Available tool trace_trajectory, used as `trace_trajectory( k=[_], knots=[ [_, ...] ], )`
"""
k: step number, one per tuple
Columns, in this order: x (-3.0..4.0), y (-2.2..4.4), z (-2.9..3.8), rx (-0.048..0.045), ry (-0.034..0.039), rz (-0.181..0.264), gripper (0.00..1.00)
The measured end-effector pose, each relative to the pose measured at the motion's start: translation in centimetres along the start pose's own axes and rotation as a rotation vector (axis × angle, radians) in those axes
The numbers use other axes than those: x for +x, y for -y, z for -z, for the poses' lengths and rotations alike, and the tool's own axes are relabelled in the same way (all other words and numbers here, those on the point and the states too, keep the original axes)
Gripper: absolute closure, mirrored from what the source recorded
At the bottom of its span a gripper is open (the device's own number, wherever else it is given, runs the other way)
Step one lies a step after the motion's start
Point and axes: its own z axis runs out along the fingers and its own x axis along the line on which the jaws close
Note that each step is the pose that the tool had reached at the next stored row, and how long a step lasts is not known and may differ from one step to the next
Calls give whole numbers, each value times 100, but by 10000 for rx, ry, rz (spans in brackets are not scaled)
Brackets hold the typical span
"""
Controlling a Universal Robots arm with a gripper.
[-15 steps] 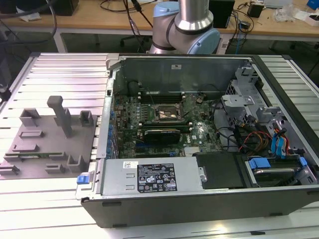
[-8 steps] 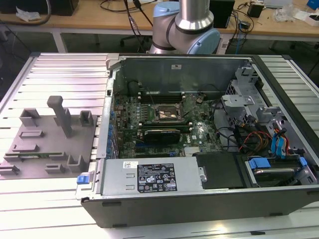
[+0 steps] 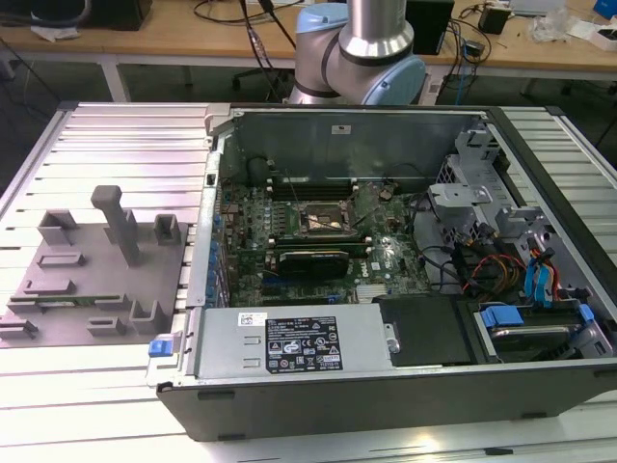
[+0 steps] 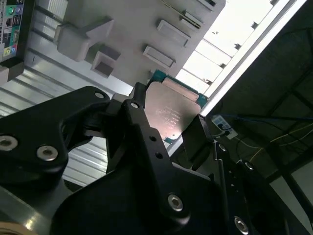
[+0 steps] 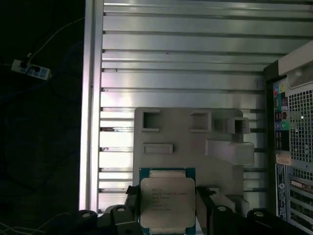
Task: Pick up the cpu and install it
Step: 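Pick up the cpu and move it towards the insertion slot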
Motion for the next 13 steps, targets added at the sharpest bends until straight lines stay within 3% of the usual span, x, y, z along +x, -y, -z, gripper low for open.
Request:
trace_trajectory(
  k=[1,4,6,8,13],
  knots=[
    [-1,-2,30,0,1,0,46],
    [-6,-18,223,-1,2,0,46],
    [-8,-23,281,0,1,0,46],
    [-11,-31,379,-1,2,0,46],
    [-17,-34,409,1,-1,0,46]
  ],
)
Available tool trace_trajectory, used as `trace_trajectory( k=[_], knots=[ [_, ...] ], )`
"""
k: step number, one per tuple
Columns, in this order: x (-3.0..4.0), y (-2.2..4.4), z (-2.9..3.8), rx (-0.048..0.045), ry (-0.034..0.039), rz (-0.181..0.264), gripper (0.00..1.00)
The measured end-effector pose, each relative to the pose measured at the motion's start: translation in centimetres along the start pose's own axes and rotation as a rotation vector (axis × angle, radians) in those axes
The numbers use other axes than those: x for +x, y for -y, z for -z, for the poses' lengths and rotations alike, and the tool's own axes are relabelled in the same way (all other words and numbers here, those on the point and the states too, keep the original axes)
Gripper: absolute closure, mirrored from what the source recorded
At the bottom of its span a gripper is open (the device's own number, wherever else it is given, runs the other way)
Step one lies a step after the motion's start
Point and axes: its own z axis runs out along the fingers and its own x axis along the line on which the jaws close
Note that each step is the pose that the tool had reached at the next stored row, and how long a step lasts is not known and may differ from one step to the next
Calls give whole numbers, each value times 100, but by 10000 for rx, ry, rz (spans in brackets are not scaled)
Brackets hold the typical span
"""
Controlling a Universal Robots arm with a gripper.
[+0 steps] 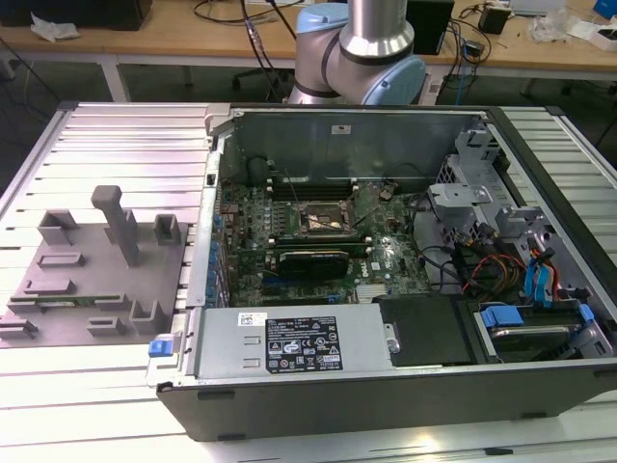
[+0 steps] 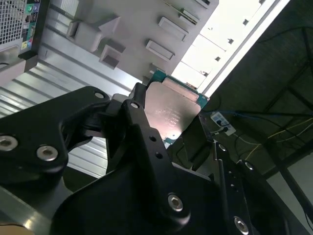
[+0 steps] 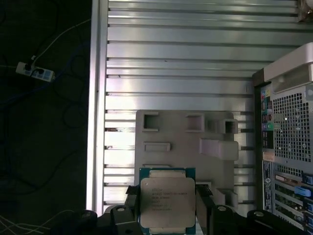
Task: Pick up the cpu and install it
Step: 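Pick up the cpu and move it towards the insertion slot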
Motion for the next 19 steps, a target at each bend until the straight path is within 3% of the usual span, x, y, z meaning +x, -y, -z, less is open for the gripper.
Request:
trace_trajectory(
  k=[8,19],
  knots=[
    [-124,2,-5,-1,2,0,46],
    [-455,5,-14,-1,2,0,46]
  ],
)
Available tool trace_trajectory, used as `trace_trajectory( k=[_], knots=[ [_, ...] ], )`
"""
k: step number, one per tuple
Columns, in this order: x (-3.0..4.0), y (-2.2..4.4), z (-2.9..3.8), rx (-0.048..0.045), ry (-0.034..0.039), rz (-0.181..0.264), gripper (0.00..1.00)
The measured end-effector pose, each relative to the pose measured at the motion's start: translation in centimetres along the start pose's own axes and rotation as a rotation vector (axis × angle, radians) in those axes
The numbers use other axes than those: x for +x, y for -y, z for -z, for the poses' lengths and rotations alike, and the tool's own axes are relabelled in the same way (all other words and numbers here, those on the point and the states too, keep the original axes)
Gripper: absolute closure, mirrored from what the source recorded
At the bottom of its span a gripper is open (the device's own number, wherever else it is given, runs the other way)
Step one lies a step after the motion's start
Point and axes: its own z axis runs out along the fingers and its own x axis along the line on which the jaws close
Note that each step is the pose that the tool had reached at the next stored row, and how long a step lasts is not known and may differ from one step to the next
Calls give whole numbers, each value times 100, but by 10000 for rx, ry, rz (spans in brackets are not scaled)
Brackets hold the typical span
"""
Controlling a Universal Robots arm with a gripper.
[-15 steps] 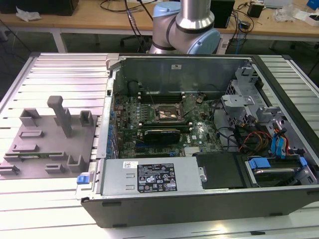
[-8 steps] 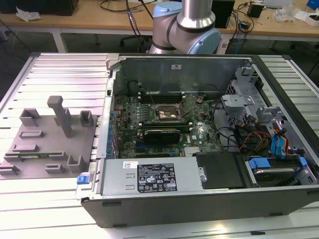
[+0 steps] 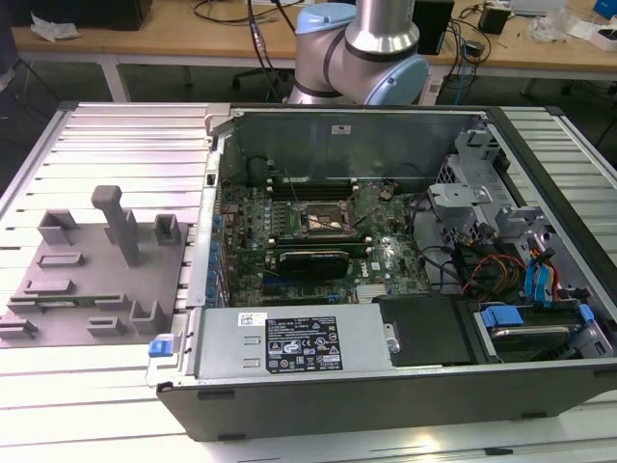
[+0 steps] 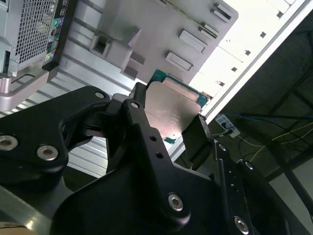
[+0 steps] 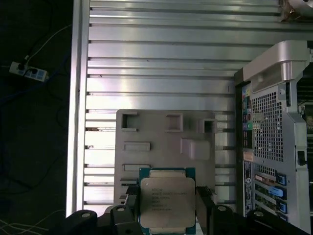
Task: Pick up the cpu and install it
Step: 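Pick up the cpu and move it towards the insertion slot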
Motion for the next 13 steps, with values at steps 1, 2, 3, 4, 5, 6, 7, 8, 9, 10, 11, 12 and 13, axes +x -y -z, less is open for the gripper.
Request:
trace_trajectory(
  k=[1,2,3,4,5,6,7,8,9,10,11,12,13],
  knots=[
    [-17,0,0,1,-1,0,46],
    [-32,1,0,0,0,1,46],
    [-57,1,-1,0,0,1,46],
    [-75,1,-2,0,0,1,46],
    [-92,1,-3,0,1,1,46],
    [-117,2,-4,0,1,1,46],
    [-146,2,-4,0,1,1,46],
    [-162,2,-5,0,0,1,46],
    [-179,2,-5,0,0,2,46],
    [-205,2,-5,1,0,1,46],
    [-223,3,-6,0,0,1,46],
    [-249,3,-7,1,0,1,46],
    [-279,3,-8,-1,0,1,46]
  ],
)
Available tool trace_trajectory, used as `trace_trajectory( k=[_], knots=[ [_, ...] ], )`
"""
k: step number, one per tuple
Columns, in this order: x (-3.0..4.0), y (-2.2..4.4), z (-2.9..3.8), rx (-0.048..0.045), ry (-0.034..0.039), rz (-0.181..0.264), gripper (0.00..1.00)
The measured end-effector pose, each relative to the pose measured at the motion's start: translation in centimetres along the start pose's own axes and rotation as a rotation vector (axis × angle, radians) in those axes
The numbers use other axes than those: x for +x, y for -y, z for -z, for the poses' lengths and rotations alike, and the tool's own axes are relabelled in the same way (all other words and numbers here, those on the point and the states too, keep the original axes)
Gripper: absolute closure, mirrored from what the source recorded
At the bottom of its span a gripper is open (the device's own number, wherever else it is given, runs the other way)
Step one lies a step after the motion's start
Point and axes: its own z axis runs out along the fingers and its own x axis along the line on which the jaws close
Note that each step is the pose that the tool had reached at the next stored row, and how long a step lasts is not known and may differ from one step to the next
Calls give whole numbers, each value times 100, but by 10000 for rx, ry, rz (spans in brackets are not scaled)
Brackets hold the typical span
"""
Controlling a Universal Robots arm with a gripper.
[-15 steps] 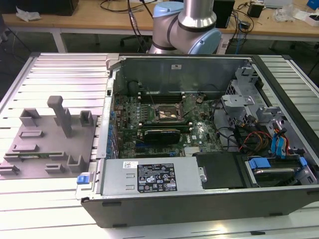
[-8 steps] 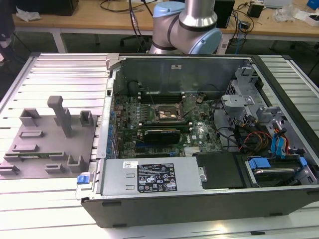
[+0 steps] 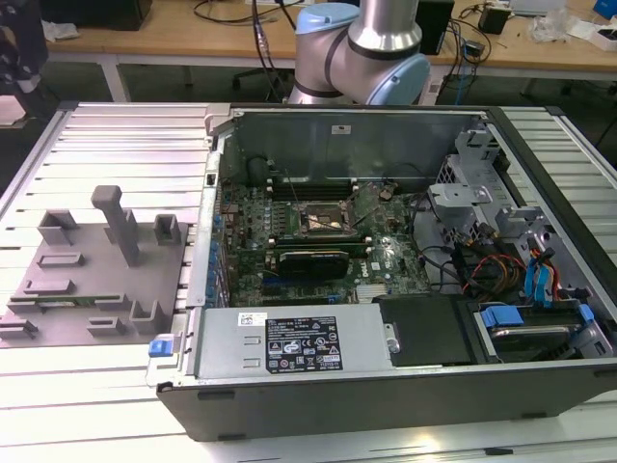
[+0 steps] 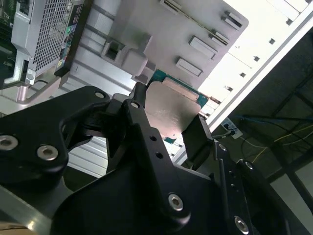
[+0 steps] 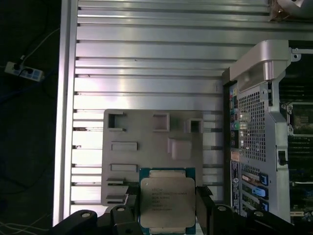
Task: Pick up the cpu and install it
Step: 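Pick up the cpu and move it towards the insertion slot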
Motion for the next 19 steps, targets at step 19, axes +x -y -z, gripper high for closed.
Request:
trace_trajectory(
  k=[19],
  knots=[
    [-475,5,-13,1,-1,0,46]
  ],
)
